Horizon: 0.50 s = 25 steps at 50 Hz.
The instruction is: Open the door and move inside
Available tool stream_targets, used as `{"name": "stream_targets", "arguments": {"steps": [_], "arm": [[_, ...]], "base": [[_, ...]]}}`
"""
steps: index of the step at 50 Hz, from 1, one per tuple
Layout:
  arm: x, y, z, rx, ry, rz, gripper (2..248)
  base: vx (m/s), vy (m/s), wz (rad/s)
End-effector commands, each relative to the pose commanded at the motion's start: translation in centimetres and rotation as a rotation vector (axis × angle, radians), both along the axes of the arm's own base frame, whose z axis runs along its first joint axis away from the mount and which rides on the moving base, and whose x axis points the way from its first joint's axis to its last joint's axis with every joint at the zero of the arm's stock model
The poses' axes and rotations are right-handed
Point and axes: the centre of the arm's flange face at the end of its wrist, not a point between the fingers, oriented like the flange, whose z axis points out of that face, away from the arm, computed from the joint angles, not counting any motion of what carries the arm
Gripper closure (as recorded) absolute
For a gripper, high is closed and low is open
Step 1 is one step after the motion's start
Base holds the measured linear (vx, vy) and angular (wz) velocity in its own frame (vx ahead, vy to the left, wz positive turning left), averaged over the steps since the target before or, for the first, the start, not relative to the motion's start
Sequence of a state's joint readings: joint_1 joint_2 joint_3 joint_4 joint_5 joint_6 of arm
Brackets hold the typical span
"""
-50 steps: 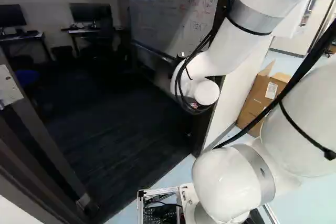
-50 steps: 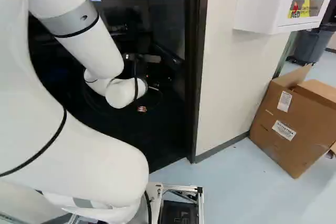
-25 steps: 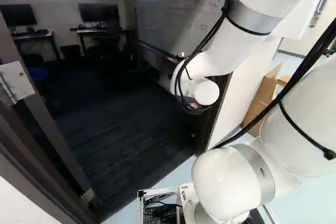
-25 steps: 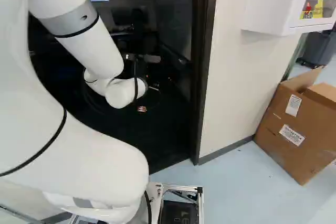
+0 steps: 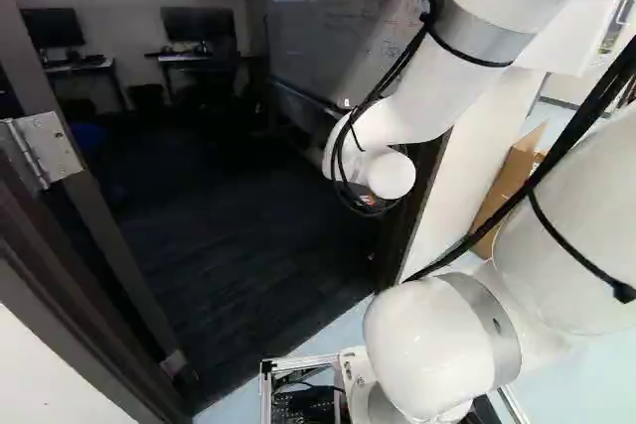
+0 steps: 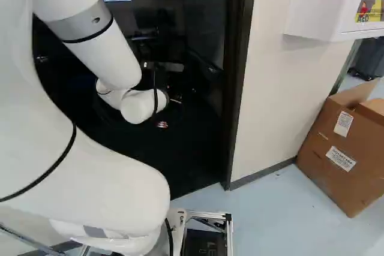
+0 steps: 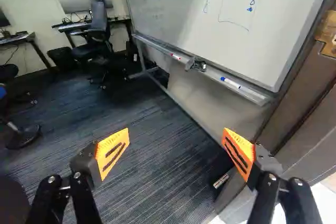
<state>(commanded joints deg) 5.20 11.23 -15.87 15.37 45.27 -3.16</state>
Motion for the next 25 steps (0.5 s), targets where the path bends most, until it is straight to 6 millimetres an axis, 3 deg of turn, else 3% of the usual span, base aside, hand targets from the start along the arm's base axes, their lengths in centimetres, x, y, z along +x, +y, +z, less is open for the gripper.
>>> {"name": "stream_targets", "arguments": {"steps": [25], "arm": [[0.0,0.0,0.0,0.0,0.0,0.0,3]], "base": [[0.0,0.039,0.185]]}}
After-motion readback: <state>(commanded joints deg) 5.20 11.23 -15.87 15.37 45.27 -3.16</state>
